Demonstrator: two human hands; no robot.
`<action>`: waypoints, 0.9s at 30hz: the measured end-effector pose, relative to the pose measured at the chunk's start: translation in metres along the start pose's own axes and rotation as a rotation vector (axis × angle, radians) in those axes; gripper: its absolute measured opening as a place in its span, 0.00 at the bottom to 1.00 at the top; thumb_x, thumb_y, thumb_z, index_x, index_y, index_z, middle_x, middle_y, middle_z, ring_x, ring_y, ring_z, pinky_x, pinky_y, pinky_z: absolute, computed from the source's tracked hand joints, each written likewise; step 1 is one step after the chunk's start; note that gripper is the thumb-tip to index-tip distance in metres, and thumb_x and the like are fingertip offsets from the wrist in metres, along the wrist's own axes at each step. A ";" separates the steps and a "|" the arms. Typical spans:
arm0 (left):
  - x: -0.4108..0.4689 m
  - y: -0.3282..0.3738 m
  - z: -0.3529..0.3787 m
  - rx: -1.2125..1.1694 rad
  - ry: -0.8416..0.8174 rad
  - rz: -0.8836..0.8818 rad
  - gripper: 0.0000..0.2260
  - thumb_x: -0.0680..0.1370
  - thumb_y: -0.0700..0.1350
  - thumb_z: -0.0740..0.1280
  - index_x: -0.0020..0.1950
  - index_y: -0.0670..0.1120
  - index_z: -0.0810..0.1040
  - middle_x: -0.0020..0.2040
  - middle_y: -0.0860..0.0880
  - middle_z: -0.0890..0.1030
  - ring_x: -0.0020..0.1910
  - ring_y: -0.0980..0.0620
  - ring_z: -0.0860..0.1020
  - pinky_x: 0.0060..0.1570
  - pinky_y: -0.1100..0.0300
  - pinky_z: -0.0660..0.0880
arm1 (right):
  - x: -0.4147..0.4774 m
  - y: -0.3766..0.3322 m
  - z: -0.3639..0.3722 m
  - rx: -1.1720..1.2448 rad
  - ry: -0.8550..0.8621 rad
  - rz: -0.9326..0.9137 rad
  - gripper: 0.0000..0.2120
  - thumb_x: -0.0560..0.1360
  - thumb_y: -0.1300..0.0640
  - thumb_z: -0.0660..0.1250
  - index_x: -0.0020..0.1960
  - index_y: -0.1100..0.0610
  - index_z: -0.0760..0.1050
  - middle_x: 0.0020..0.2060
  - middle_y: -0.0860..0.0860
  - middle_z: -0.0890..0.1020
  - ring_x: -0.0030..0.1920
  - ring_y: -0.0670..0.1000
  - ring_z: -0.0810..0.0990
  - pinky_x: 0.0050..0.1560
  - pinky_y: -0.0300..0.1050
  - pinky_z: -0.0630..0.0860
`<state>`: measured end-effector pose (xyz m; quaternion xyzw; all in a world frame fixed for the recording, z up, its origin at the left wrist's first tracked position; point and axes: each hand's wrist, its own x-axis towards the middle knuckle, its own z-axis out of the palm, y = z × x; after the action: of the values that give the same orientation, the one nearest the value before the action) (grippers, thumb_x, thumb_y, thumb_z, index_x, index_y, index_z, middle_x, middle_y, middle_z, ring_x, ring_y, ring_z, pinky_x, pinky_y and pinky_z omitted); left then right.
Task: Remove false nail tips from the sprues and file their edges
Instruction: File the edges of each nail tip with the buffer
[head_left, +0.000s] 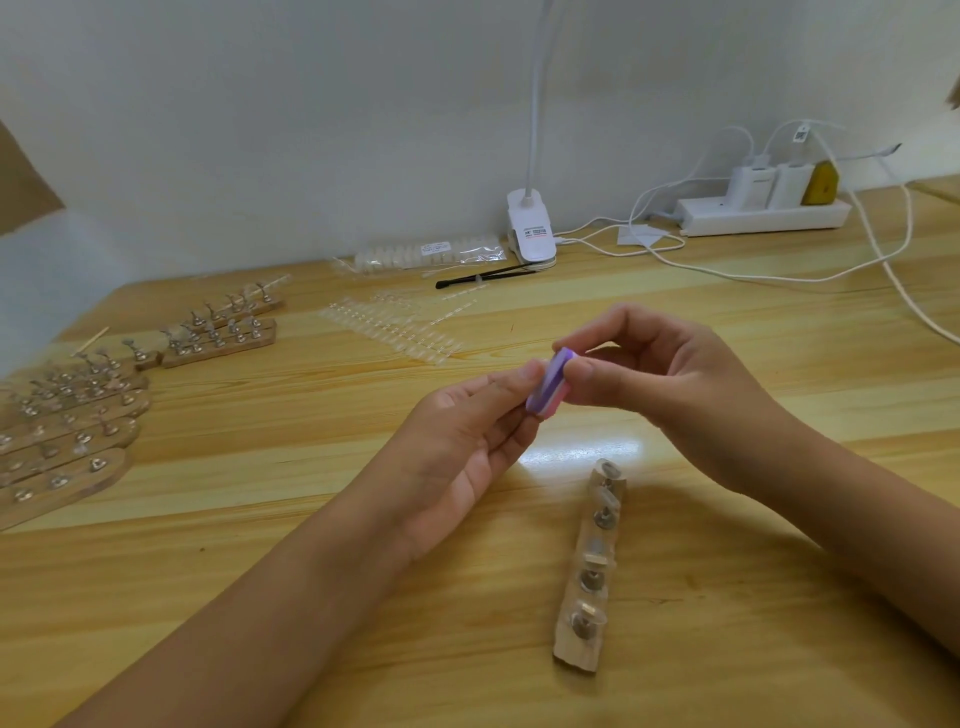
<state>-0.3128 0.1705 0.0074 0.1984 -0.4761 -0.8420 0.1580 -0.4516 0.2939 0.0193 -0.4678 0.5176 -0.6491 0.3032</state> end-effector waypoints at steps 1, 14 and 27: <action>0.000 0.000 0.000 -0.012 0.007 -0.002 0.13 0.65 0.48 0.75 0.46 0.43 0.87 0.43 0.48 0.85 0.41 0.58 0.82 0.45 0.67 0.80 | 0.000 0.000 0.000 0.016 0.044 -0.018 0.13 0.68 0.57 0.71 0.51 0.61 0.78 0.43 0.54 0.86 0.46 0.51 0.86 0.49 0.39 0.80; 0.000 -0.002 0.000 0.041 0.007 0.039 0.14 0.66 0.49 0.76 0.48 0.44 0.85 0.43 0.49 0.85 0.41 0.58 0.82 0.44 0.68 0.78 | 0.000 0.000 0.000 -0.022 0.020 0.049 0.15 0.69 0.53 0.71 0.52 0.60 0.80 0.44 0.55 0.86 0.46 0.52 0.85 0.49 0.39 0.80; 0.001 -0.002 -0.003 0.066 0.021 0.053 0.15 0.64 0.50 0.77 0.47 0.45 0.87 0.44 0.49 0.85 0.42 0.59 0.82 0.43 0.68 0.78 | -0.001 -0.003 0.003 0.006 0.091 0.016 0.15 0.67 0.56 0.71 0.51 0.62 0.78 0.41 0.54 0.86 0.45 0.51 0.85 0.48 0.39 0.80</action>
<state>-0.3126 0.1688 0.0045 0.1997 -0.5071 -0.8192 0.1784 -0.4485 0.2942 0.0216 -0.4329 0.5324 -0.6688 0.2860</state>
